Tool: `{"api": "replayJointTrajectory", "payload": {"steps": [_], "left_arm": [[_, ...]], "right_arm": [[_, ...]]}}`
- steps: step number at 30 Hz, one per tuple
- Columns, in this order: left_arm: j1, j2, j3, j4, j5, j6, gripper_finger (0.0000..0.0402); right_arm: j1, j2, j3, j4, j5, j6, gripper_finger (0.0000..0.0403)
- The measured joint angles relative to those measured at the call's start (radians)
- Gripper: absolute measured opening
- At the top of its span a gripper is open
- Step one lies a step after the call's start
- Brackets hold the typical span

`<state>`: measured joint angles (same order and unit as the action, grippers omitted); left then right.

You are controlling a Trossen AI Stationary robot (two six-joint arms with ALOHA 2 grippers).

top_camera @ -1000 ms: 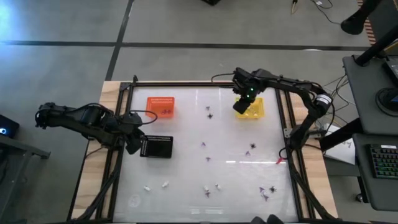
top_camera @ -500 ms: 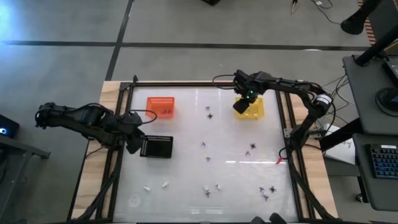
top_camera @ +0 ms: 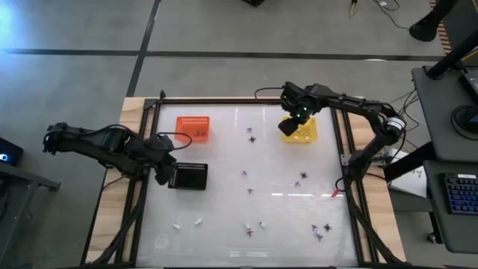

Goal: Sort Halloween decoration
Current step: Put the violet witch hat into the orange bin

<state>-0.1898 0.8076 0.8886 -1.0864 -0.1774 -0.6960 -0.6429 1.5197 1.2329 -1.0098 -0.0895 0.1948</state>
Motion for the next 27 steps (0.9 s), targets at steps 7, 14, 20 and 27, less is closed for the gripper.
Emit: {"api": "replayJointTrajectory", "payload": {"steps": [7,14,20,27], "left_arm": [[0.000,0.037,0.000,0.001,-0.024,0.023,0.0096],[0.000,0.062,0.000,0.001,-0.024,0.029,0.0096],[0.000,0.064,0.000,0.001,-0.023,0.029,0.0096],[0.000,0.063,0.000,-0.001,-0.023,0.029,0.0096]], "right_arm": [[0.053,-0.004,0.002,0.180,-0.006,0.044,0.0157],[0.054,0.046,0.003,0.410,-0.136,0.096,0.0150],[0.053,0.109,0.004,0.609,-0.120,0.154,0.0148],[0.070,0.218,0.056,0.623,-0.123,0.040,0.0143]]}}
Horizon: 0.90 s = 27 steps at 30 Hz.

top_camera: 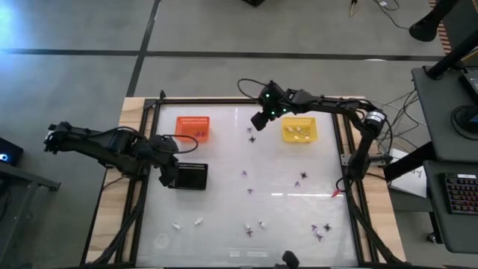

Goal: Sort Halloween decoration
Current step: Put the violet witch hat into the orange bin

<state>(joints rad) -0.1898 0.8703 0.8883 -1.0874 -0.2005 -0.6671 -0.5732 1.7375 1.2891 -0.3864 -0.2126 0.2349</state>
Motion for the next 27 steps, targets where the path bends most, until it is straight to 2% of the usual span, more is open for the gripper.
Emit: {"api": "replayJointTrajectory", "payload": {"steps": [7,15,27], "left_arm": [[0.000,0.000,0.000,0.000,0.000,-0.005,0.0096],[0.000,0.000,0.000,0.000,0.001,-0.004,0.0096],[0.000,0.000,0.000,0.000,0.000,-0.004,0.0096]], "right_arm": [[-0.001,0.108,0.109,-0.019,-0.003,-0.093,0.0143],[0.003,0.220,0.221,-0.196,-0.031,-0.221,0.0146],[0.010,0.279,0.243,-0.218,-0.032,-0.299,0.0147]]}}
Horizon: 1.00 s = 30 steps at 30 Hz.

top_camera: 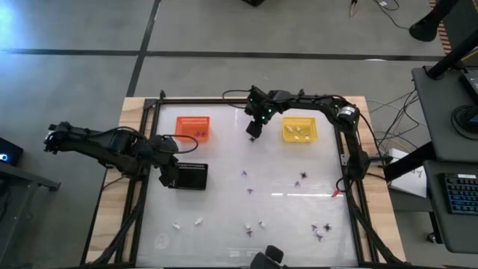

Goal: Sort Halloween decoration
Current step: Put the violet witch hat into the orange bin

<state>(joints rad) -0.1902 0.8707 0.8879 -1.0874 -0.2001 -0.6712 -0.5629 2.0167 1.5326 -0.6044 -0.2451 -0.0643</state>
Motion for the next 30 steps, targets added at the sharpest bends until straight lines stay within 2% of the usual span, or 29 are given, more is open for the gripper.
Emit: {"api": "replayJointTrajectory", "payload": {"steps": [17,30], "left_arm": [[0.000,0.001,0.000,0.001,0.000,0.000,0.0096],[0.000,0.001,0.000,0.001,0.000,-0.003,0.0096]], "right_arm": [[0.010,0.000,-0.001,0.006,-0.001,0.090,0.0142],[0.028,0.000,-0.002,-0.001,0.000,0.078,0.0141]]}}
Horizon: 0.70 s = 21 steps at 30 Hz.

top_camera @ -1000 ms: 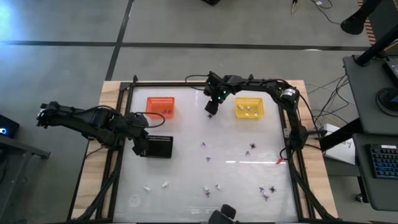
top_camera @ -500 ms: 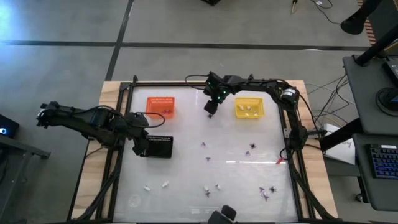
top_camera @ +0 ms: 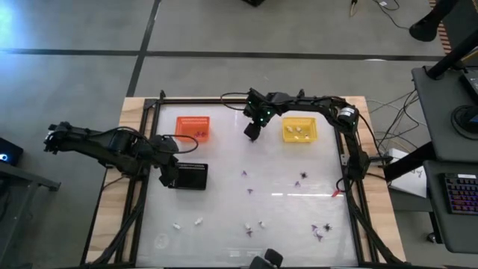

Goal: Sort Halloween decoration
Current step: Put the violet witch hat into the orange bin

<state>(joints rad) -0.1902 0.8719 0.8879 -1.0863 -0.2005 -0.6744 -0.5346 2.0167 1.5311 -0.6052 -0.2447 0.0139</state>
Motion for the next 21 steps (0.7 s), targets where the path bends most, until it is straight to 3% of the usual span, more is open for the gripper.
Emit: {"api": "replayJointTrajectory", "payload": {"steps": [17,21], "left_arm": [[0.000,0.000,0.000,0.000,0.000,0.011,0.0096],[0.000,0.000,0.000,0.000,0.000,0.011,0.0096]], "right_arm": [[0.000,0.000,0.000,-0.022,0.001,-0.036,0.0141],[0.000,-0.002,0.047,-0.101,0.001,-0.038,0.0141]]}}
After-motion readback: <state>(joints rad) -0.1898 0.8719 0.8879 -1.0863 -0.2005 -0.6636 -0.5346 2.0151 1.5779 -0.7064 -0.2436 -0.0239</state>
